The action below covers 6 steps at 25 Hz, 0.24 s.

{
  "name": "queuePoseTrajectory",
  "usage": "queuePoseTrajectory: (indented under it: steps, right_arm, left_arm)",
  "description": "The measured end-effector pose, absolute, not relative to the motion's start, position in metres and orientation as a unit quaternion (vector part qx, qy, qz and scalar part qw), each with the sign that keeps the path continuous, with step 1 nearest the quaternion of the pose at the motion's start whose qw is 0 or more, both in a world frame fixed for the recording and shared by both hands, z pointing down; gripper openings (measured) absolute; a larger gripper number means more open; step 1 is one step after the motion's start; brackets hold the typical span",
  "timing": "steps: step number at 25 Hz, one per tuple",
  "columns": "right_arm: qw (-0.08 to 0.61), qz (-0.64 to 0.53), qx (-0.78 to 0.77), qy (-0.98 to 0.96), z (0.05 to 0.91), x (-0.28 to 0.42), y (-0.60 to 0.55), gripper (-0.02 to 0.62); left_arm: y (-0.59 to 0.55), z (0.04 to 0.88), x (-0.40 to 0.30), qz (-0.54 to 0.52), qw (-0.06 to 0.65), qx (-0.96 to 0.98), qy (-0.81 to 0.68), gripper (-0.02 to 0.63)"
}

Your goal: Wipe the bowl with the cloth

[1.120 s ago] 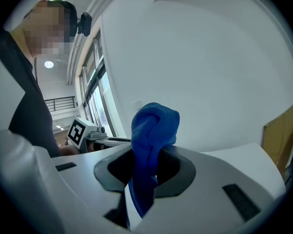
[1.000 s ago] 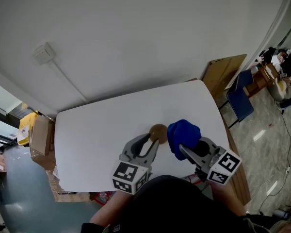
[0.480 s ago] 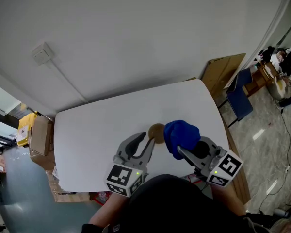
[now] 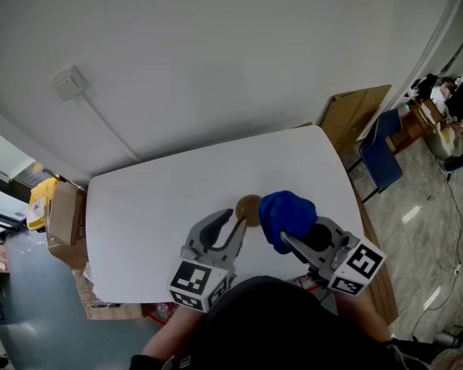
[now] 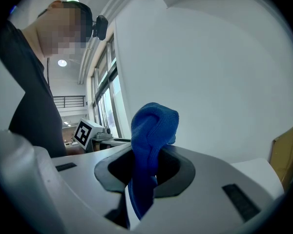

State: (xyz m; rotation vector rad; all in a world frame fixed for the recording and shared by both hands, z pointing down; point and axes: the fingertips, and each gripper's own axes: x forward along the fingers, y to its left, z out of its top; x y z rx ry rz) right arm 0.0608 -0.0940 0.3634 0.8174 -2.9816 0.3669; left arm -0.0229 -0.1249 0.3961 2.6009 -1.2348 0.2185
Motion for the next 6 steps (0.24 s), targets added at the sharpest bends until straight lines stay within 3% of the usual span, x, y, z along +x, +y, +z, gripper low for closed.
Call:
queuePoseTrajectory:
  steps: [6]
  right_arm:
    - [0.013,0.122,0.262,-0.957,0.3635,0.0621,-0.0910,0.080]
  left_arm:
    - [-0.1211,0.4028,-0.0215,0.081,0.138,0.892,-0.422,0.121]
